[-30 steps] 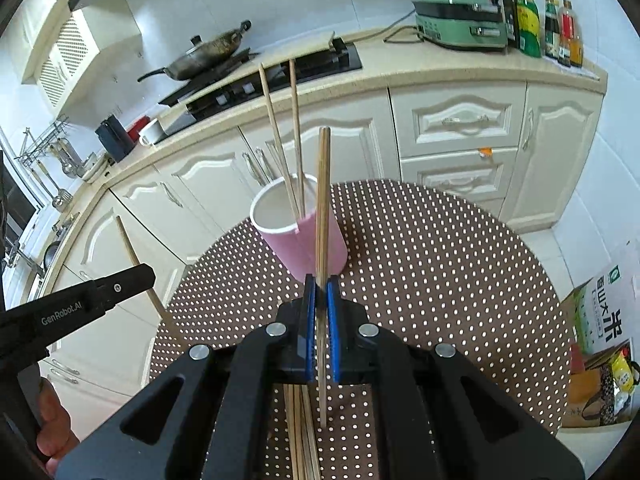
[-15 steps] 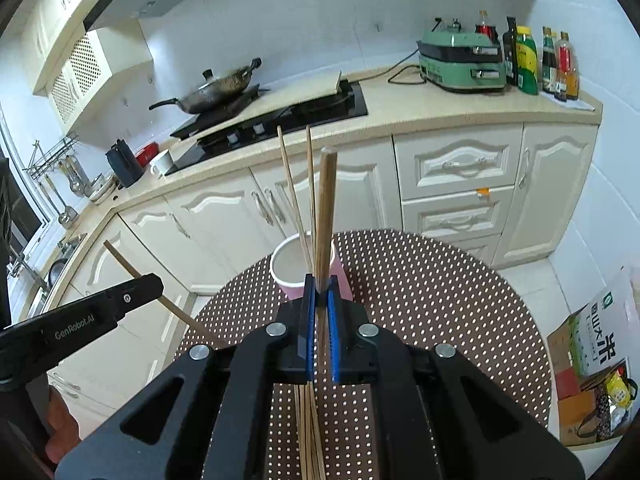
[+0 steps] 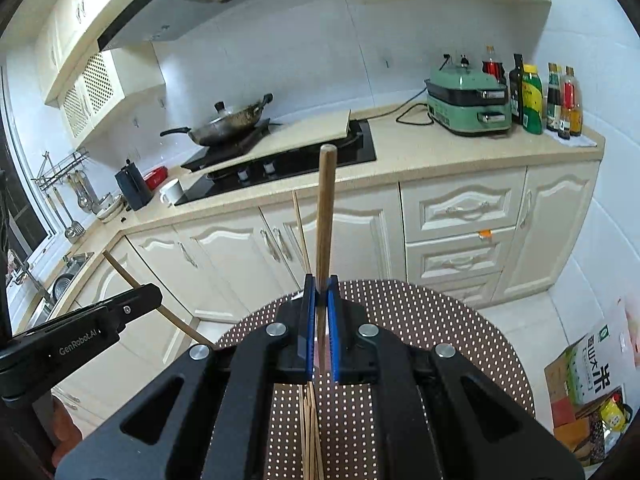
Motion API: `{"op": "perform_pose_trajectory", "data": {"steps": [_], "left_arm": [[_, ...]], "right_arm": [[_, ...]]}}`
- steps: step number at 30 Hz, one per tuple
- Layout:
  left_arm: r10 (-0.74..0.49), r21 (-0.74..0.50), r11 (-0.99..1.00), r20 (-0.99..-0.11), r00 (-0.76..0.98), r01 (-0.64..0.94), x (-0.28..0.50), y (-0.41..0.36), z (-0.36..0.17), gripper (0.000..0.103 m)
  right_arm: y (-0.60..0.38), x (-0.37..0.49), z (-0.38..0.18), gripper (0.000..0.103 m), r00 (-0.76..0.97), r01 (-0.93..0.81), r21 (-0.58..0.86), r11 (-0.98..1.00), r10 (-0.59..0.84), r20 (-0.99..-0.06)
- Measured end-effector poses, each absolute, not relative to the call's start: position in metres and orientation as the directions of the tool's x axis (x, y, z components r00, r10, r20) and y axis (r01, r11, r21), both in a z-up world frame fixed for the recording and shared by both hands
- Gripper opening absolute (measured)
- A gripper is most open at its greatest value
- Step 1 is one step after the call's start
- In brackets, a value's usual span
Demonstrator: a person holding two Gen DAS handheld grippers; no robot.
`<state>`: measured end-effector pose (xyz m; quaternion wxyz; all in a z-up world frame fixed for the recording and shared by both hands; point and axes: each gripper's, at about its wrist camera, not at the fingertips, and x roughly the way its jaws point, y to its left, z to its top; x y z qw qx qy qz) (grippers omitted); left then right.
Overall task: Organize utensils
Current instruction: 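Lift both held chopsticks upright and carry them over the pink cup, then lower the chopsticks into the pink cup and open the left then right gripper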
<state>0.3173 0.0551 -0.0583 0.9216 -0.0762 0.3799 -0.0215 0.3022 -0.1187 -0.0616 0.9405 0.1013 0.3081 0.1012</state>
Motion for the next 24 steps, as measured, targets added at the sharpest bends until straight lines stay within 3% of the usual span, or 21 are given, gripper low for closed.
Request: {"op": "perform_pose_trajectory", "data": {"steps": [12,24], "left_arm": [[-0.107,-0.177,0.984,-0.654,0.749,-0.013,0.344,0.052,-0.023,0.006],[-0.116,-0.160,0.987,-0.691,0.713,0.006,0.391,0.045,-0.039,0.006]], "right_arm": [[-0.122,0.328,-0.040,0.005,0.814,-0.136,0.259,0.956,0.256,-0.521],[-0.113,0.367,-0.064,0.005,0.774,-0.114,0.257,0.960,0.248,-0.582]]}}
